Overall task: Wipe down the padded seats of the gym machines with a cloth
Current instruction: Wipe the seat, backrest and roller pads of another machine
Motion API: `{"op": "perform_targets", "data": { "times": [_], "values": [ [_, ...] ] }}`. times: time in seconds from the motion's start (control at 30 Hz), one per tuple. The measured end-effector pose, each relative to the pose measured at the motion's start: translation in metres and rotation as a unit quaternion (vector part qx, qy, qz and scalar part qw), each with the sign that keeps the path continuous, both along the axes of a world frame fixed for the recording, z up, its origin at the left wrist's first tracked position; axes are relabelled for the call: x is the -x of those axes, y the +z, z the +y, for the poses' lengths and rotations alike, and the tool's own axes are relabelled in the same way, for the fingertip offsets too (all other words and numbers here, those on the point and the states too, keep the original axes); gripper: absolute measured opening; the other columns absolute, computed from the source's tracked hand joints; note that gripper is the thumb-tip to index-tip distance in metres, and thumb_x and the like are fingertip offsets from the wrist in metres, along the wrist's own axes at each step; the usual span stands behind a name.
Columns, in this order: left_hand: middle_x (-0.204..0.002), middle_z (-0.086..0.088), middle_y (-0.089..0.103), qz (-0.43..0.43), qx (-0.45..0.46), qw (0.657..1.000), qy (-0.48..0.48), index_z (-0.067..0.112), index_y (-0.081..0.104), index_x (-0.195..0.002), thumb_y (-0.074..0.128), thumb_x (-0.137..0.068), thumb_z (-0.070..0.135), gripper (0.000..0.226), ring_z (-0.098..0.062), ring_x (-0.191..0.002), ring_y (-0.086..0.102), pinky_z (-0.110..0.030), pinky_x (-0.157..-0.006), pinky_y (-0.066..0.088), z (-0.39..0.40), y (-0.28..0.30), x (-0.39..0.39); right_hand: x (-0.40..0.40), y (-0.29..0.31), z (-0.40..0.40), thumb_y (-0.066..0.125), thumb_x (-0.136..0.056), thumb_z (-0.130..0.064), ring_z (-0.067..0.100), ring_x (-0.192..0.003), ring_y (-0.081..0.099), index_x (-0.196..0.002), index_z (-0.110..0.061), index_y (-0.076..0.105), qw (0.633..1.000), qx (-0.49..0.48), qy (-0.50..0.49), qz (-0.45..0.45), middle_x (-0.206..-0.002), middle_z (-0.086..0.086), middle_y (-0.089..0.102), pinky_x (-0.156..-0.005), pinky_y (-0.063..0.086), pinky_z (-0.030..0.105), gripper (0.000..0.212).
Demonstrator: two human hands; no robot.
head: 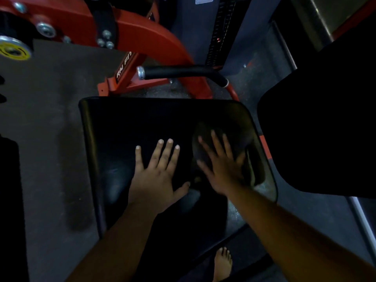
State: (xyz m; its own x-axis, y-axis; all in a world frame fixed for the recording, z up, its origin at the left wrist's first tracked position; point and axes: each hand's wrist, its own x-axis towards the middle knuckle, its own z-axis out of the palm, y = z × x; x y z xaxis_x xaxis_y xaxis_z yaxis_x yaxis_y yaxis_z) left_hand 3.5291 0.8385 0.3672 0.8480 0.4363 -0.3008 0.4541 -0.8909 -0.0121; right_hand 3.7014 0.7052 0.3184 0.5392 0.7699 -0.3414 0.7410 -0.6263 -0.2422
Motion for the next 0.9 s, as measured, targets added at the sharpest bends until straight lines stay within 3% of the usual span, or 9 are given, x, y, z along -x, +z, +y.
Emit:
{"op": "perform_targets", "data": {
  "times": [0.1,0.17,0.27,0.4,0.47,0.53,0.63,0.77,0.9],
  "values": [
    [-0.172,-0.003,-0.005,-0.007,-0.009,1.000,0.001,0.018,0.003,-0.164,0.017,-0.091,0.081,0.098,-0.022,-0.159,-0.010,-0.070,-0.120,-0.005,0.000,-0.002,0.000,-0.049,-0.003,0.097,0.024,-0.098,-0.070,0.022,-0.158,-0.012,-0.156,-0.055,-0.004,0.999,-0.030,-0.029,0.005,-0.171,-0.012,-0.012,-0.110,0.004,0.083,0.067],
    [-0.172,-0.003,-0.010,-0.013,-0.009,1.000,0.010,0.016,-0.004,-0.163,0.015,-0.092,0.080,0.098,-0.020,-0.158,-0.015,-0.069,-0.120,-0.007,0.001,-0.003,0.000,-0.050,-0.003,0.108,0.027,-0.099,-0.068,0.023,-0.158,-0.010,-0.158,-0.052,0.000,0.999,-0.027,-0.020,0.002,-0.172,-0.010,-0.007,-0.111,0.004,0.082,0.067],
    [-0.172,-0.004,-0.012,-0.038,0.001,0.999,0.021,0.017,-0.006,-0.164,0.019,-0.094,0.076,0.095,-0.018,-0.158,-0.013,-0.071,-0.119,-0.008,0.000,-0.001,0.004,-0.010,0.003,0.035,0.027,-0.099,-0.066,0.022,-0.158,-0.008,-0.160,-0.049,0.001,0.999,-0.033,0.032,-0.007,-0.172,-0.010,-0.009,-0.113,0.011,0.077,0.069],
    [-0.173,-0.007,0.007,-0.129,0.016,0.991,0.035,0.015,0.023,-0.163,0.031,-0.099,0.061,0.079,-0.019,-0.159,0.007,-0.079,-0.114,-0.004,-0.011,0.014,0.017,0.080,0.021,-0.102,0.023,-0.098,-0.070,0.019,-0.158,-0.015,-0.159,-0.050,-0.004,0.997,-0.033,0.064,0.036,-0.170,-0.014,-0.015,-0.114,0.012,0.074,0.070],
    [-0.172,-0.006,0.009,-0.141,0.020,0.986,0.091,0.015,0.027,-0.161,0.032,-0.100,0.060,0.076,-0.020,-0.159,0.008,-0.079,-0.115,-0.001,-0.025,0.021,0.042,0.101,0.026,-0.129,0.015,-0.095,-0.076,0.016,-0.156,-0.019,-0.157,-0.055,-0.009,0.997,-0.002,0.059,0.054,-0.169,-0.017,-0.020,-0.115,0.010,0.074,0.070],
    [-0.173,-0.004,0.005,-0.111,0.012,0.982,0.150,0.016,0.024,-0.162,0.030,-0.100,0.064,0.079,-0.020,-0.160,0.002,-0.078,-0.115,-0.002,-0.042,0.019,0.084,0.095,0.027,-0.110,0.012,-0.093,-0.078,0.016,-0.156,-0.021,-0.155,-0.057,-0.013,0.998,0.010,0.055,0.043,-0.168,-0.018,-0.023,-0.112,0.010,0.077,0.070],
    [-0.173,0.001,-0.005,-0.098,0.033,0.971,0.217,0.022,0.015,-0.164,0.031,-0.096,0.070,0.085,-0.018,-0.159,-0.007,-0.075,-0.118,0.002,-0.059,0.011,0.138,0.062,0.017,-0.017,0.021,-0.098,-0.070,0.020,-0.157,-0.017,-0.155,-0.056,-0.011,0.999,-0.028,0.028,0.013,-0.170,-0.014,-0.018,-0.109,0.010,0.082,0.067],
    [-0.173,0.004,-0.008,-0.128,0.049,0.959,0.249,0.023,0.005,-0.165,0.036,-0.093,0.072,0.093,-0.017,-0.159,-0.012,-0.064,-0.125,0.006,-0.058,0.003,0.140,0.026,0.017,0.101,0.031,-0.102,-0.064,0.023,-0.158,-0.009,-0.158,-0.053,0.001,0.998,-0.041,-0.039,0.024,-0.172,-0.010,-0.006,-0.109,0.008,0.082,0.064],
    [-0.173,0.003,-0.004,-0.150,0.069,0.955,0.246,0.018,0.007,-0.165,0.034,-0.096,0.068,0.089,-0.017,-0.159,-0.010,-0.062,-0.125,0.003,-0.057,0.005,0.142,0.073,0.025,0.033,0.026,-0.100,-0.065,0.022,-0.158,-0.010,-0.160,-0.049,-0.004,0.999,-0.043,0.025,0.014,-0.172,-0.009,-0.009,-0.113,0.010,0.077,0.069]
  ]
}}
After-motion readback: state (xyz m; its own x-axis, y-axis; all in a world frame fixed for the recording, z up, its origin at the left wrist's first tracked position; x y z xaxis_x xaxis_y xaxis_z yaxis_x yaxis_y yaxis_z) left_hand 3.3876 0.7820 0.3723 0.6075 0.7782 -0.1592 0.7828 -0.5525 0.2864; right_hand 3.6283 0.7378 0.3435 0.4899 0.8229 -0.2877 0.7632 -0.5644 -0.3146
